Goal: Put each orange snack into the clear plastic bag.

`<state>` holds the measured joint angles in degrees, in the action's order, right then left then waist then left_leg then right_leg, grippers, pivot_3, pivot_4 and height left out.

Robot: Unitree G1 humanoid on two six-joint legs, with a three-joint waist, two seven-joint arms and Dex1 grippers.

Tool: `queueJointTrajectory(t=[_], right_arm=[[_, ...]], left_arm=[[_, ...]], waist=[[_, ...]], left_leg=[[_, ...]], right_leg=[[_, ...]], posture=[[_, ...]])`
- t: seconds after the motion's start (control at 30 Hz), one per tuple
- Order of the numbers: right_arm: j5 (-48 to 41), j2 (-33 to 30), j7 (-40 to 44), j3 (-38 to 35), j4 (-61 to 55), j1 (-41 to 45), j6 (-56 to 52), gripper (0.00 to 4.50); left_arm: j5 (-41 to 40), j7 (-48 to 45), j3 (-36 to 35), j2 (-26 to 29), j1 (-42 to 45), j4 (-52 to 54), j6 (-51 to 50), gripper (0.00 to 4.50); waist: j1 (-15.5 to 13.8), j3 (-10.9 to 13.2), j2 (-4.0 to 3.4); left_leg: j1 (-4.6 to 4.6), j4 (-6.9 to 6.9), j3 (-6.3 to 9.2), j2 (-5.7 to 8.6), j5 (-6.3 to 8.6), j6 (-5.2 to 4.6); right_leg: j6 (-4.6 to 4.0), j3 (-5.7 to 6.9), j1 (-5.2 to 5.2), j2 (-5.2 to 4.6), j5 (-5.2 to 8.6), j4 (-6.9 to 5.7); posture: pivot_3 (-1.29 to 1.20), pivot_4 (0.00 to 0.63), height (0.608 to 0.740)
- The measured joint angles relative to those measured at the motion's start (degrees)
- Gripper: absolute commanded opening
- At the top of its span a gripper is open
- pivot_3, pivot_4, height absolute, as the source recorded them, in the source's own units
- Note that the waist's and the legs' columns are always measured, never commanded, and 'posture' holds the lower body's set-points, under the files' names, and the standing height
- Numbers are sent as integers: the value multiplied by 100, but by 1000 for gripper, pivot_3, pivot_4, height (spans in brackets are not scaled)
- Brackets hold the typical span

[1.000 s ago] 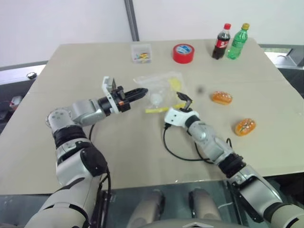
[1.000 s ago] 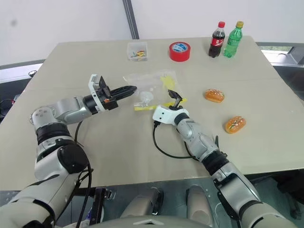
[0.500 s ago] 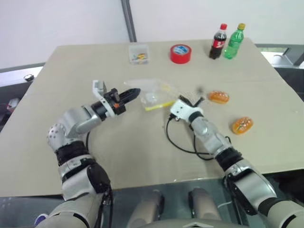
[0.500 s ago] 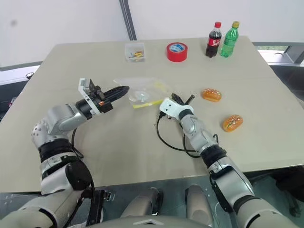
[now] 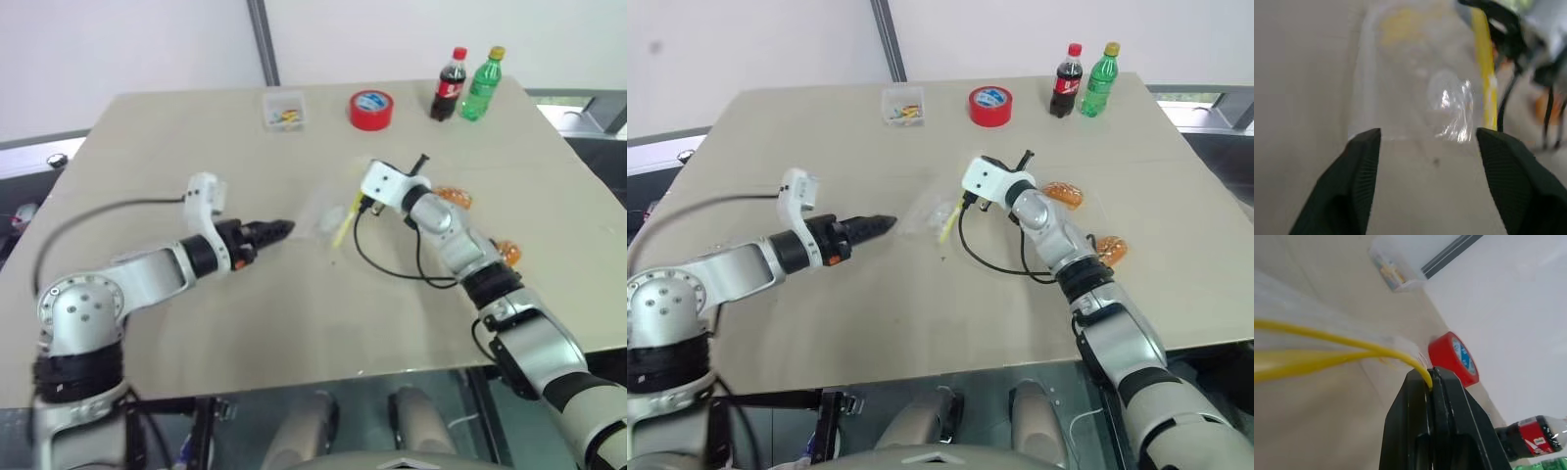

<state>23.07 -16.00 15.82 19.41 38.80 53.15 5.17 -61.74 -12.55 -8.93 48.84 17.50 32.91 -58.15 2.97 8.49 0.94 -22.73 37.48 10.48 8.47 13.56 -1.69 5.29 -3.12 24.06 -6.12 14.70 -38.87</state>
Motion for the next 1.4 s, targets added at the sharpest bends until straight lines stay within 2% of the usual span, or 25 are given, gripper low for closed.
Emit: queueJointTrajectory(t=[0.07, 0.13, 0.17, 0.2, 0.53, 0.7, 1.2, 1.23, 1.27, 1.3, 1.4], right_arm=[[-8, 20, 131, 1, 73, 131, -11, 0], [-11, 34, 176, 2, 84, 174, -11, 0], [-27, 38, 254, -2, 183, 238, -60, 0], [-54, 134, 388, -5, 275, 369, -235, 0], [-83, 353, 518, -4, 250, 512, -514, 0], [-85, 420, 516, -5, 187, 512, -622, 0], [-86, 483, 492, -12, 170, 512, -742, 0], [-86, 484, 491, -12, 161, 511, -748, 0], [-86, 484, 490, -12, 152, 511, -750, 0], [-86, 488, 488, -13, 140, 511, -753, 0], [-86, 495, 487, -13, 75, 510, -764, 0]], left_arm=[[636, -380, 440, 92, -34, 589, 498, 3079], [946, -487, 646, 115, -57, 748, 707, 3079], [1572, -366, 1049, 182, -3, 915, 883, 3079], [2663, 115, 1983, 155, 258, 1125, 898, 3079], [4770, 491, 3242, -614, 743, 678, 872, 3079], [5451, 492, 3525, -907, 819, 493, 813, 3079], [6381, -13, 3428, -1246, 832, 157, 847, 3079], [6443, -51, 3428, -1264, 834, 138, 847, 2682], [6477, -86, 3429, -1273, 835, 123, 847, 2554], [6519, -131, 3429, -1294, 836, 104, 847, 2218], [6628, -225, 3428, -1362, 845, 16, 848, 886]], waist=[[-43, 0, 0], [-46, 1, 0], [-53, 1, 0], [-54, 5, 2], [-55, 8, 4], [-53, 8, 5], [-49, 8, 4], [-50, 8, 5], [-50, 8, 4], [-50, 8, 5], [-49, 8, 5]], left_leg=[[1, -13, -2, -11, 0, 1], [-2, -25, -6, -20, 0, 2], [-4, -32, -9, -25, -2, 5], [-10, -33, -19, -25, -2, 4], [-17, -38, -44, -29, -2, 3], [-18, -38, -44, -30, -2, 3], [-20, -38, -45, -32, -2, 3], [-20, -38, -45, -32, -2, 3], [-20, -38, -46, -32, -2, 3], [-20, -38, -46, -32, -2, 3], [-19, -38, -45, -32, -2, 3]], right_leg=[[-2, -1, 8, 6, -1, 6], [-3, -4, 19, 11, 0, 5], [-4, -6, 25, 14, 0, 7], [-3, -17, 31, 14, 0, 6], [-1, -44, 52, 22, -1, 2], [-1, -45, 56, 22, -1, 0], [-1, -46, 60, 23, -1, -2], [-1, -46, 60, 23, -1, -2], [0, -46, 60, 23, -1, -2], [-1, -46, 60, 23, -1, -2], [-1, -46, 60, 23, -1, -3]], posture=[[0, 150, 710], [0, 150, 710], [0, 150, 710], [0, 150, 710], [0, 150, 710], [0, 150, 710], [0, 150, 710], [0, 150, 710], [0, 150, 710], [0, 150, 710], [0, 150, 710]])
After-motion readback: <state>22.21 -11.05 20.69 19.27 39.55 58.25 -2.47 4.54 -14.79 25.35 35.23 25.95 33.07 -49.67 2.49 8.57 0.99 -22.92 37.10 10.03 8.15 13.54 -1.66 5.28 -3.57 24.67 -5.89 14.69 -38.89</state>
